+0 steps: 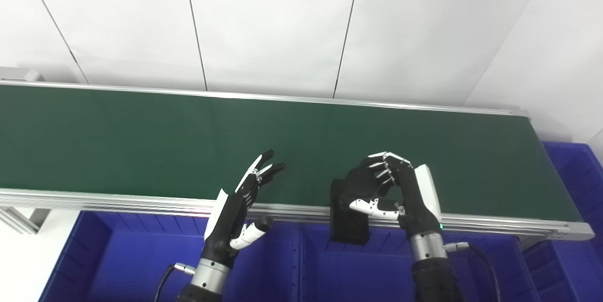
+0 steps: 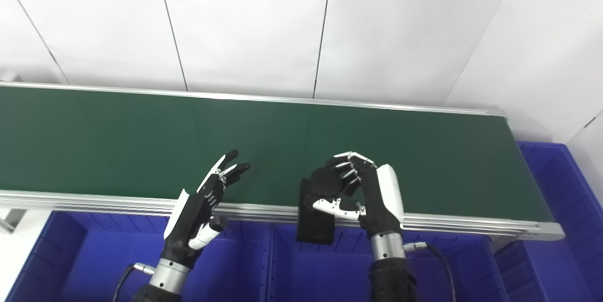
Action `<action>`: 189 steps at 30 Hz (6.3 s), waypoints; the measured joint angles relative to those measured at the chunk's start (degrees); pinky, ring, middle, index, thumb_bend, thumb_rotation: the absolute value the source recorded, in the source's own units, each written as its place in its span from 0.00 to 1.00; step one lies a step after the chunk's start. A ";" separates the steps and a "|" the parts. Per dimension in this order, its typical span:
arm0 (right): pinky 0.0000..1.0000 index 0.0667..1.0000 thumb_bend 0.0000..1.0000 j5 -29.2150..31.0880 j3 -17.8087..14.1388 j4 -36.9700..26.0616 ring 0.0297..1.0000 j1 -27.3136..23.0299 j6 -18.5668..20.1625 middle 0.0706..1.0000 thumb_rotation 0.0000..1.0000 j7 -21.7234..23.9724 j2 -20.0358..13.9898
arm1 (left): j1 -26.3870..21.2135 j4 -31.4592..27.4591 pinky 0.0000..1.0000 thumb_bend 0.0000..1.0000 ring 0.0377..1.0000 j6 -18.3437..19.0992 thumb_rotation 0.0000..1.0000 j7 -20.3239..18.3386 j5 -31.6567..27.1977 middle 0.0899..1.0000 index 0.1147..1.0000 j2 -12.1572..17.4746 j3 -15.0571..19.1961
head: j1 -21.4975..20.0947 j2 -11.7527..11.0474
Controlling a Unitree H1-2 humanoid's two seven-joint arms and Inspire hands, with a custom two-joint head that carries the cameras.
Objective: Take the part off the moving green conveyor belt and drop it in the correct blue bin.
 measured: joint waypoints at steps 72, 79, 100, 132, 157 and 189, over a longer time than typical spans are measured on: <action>0.25 0.50 0.51 -7.43 8.29 13.53 0.34 6.14 -1.16 0.40 0.00 -3.20 -3.70 | -2.99 0.32 0.87 0.75 0.86 0.75 0.86 -0.60 0.10 0.83 0.93 -0.08 1.26 | 0.09 8.88; 0.29 0.50 0.51 -7.89 9.20 16.10 0.35 5.38 -1.16 0.40 0.00 -3.84 -3.80 | -2.92 0.03 0.87 0.75 0.86 0.91 0.87 -0.61 0.18 0.83 0.93 -0.08 1.25 | 0.09 8.96; 0.65 0.78 1.00 -8.12 12.80 13.57 0.81 4.64 3.06 0.85 0.53 7.27 -6.47 | -2.80 0.14 0.85 0.75 0.84 0.97 0.90 -0.54 1.42 0.83 0.93 -0.07 1.49 | 0.70 8.53; 0.82 0.88 1.00 19.89 5.77 -0.51 0.86 17.05 -14.17 0.88 0.88 3.55 5.73 | 8.60 -15.15 0.83 0.78 0.85 2.62 0.88 -1.04 3.95 0.83 0.91 2.04 2.79 | 7.38 6.77; 0.84 0.93 0.96 18.58 3.95 15.64 0.86 15.25 -23.58 0.93 1.00 2.98 4.30 | 8.89 3.76 0.91 0.79 0.93 0.60 0.88 -0.72 3.83 0.91 0.89 0.38 0.97 | 9.49 7.03; 0.85 0.92 0.98 18.64 8.42 23.11 0.88 12.66 -24.98 0.93 0.99 -1.05 3.45 | 7.96 6.99 0.92 0.85 0.92 0.00 0.84 3.01 3.70 0.89 0.89 2.00 -2.17 | 9.58 -0.35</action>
